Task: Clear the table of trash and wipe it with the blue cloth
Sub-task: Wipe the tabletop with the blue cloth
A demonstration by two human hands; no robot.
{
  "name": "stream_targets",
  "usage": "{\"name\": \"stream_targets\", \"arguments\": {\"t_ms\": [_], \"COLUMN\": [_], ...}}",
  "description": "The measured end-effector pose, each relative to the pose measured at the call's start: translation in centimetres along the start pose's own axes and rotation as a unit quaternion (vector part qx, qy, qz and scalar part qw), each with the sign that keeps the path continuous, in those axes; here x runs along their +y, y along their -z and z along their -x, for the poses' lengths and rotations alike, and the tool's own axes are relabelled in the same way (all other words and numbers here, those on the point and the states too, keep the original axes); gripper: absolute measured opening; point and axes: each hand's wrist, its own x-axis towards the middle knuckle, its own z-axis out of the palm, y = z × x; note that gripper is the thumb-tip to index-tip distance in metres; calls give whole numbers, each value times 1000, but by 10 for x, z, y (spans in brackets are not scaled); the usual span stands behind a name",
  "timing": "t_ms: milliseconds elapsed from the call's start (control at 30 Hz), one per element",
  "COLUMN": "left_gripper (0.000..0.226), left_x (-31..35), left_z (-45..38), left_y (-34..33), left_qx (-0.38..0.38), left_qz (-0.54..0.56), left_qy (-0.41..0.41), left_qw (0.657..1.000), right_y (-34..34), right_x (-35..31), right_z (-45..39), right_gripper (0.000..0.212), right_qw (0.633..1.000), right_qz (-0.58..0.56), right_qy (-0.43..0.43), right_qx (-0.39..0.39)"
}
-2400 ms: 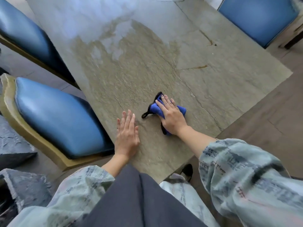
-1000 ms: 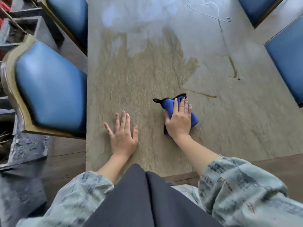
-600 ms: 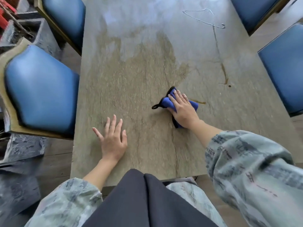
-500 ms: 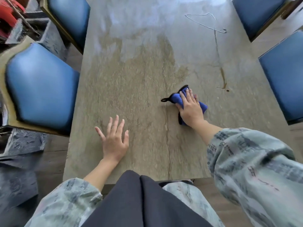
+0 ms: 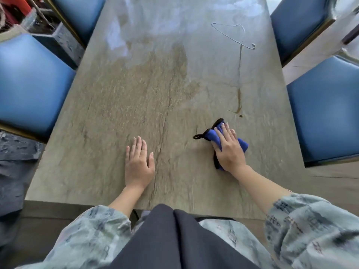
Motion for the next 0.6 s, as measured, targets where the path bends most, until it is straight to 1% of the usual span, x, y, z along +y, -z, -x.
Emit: {"name": "stream_targets", "arguments": {"t_ms": [100, 200, 233, 267, 300, 433, 533, 600], "left_gripper": [61, 59, 59, 59, 58, 53, 49, 46], "left_x": [0, 3, 3, 3, 3, 3, 0, -1], "left_z": [0, -1, -1, -2, -2, -3, -4, -3], "left_y": [-1, -1, -1, -2, -2, -2, -3, -3], "left_qx": [11, 21, 24, 25, 25, 49, 71, 85], "left_qz": [-1, 1, 1, 4, 11, 41, 52, 58], "left_qy": [4, 3, 1, -1, -4, -16, -29, -40], "left_qw": [1000, 1000, 1000, 1000, 1000, 998, 996, 994], "right_y": [5, -3, -7, -12, -18, -45, -57, -55], "right_x": [14, -10, -22, -36, -50, -107, -138, -137], "right_z": [-5, -10, -10, -8, -5, 13, 34, 51], "right_gripper": [56, 59, 61, 62, 63, 59, 59, 58], "right_qw": [992, 976, 972, 974, 980, 998, 997, 991], "right_qz": [12, 34, 37, 43, 50, 42, 31, 35], "right_qy": [-120, -208, -222, -215, -188, -41, 66, 117], "right_qx": [45, 61, 60, 55, 47, 17, -23, -48]}}
